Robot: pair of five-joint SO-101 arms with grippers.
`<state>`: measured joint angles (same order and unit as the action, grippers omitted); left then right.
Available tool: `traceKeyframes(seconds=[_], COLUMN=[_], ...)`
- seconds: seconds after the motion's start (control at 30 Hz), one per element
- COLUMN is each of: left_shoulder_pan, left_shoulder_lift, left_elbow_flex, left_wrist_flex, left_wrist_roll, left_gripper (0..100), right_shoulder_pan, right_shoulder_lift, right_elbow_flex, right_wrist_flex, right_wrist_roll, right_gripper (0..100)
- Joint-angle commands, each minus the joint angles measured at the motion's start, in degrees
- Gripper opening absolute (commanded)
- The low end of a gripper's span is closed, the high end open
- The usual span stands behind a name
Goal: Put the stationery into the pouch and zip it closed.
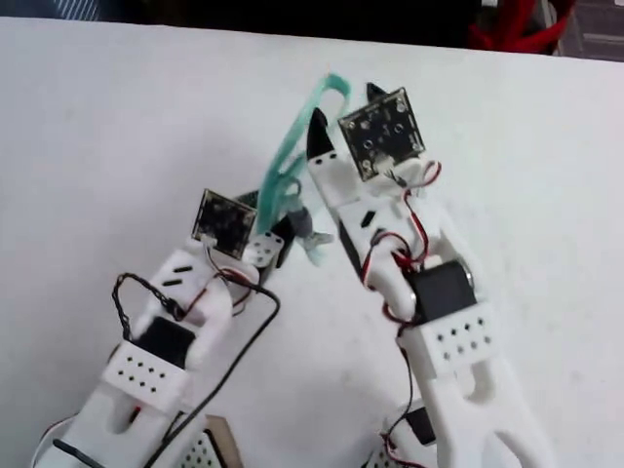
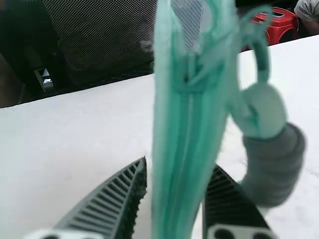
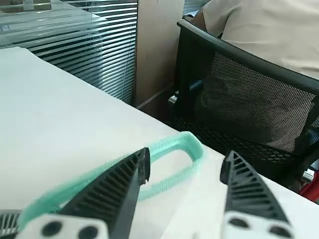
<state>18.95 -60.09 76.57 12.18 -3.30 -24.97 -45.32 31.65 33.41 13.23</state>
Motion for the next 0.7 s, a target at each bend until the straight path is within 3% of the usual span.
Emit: traceKeyframes(seconds=[0.0,0.23,0.4,0.53,0.67], left_shoulder_pan=[-0.4,-0.4,-0.4,-0.4,-0.4], left_shoulder_lift=[-0.2,-0.2,-0.2,-0.2,-0.2], left_elbow_flex=[-0.5,-0.4,-0.4,-0.4,-0.4], left_wrist_flex=[-1.3,-1.3,-1.3,-1.3,-1.3], left_wrist_roll=[0.0,0.0,0.0,0.0,0.0], left_gripper=[18,17,17,17,17], right_shoulder_pan=[-0.6,-0.7,-5.6,-8.7,-11.5], right_shoulder_lift=[-4.6,-7.6,-7.7,-7.3,-7.3], right_elbow_flex=[-4.9,-7.2,-7.3,-6.9,-6.8], right_wrist_flex=[4.1,17.4,28.4,28.4,28.6], right_wrist_roll=[-0.3,-0.4,-2.3,-0.9,-0.4], right_gripper=[21.6,21.2,21.5,22.4,29.5])
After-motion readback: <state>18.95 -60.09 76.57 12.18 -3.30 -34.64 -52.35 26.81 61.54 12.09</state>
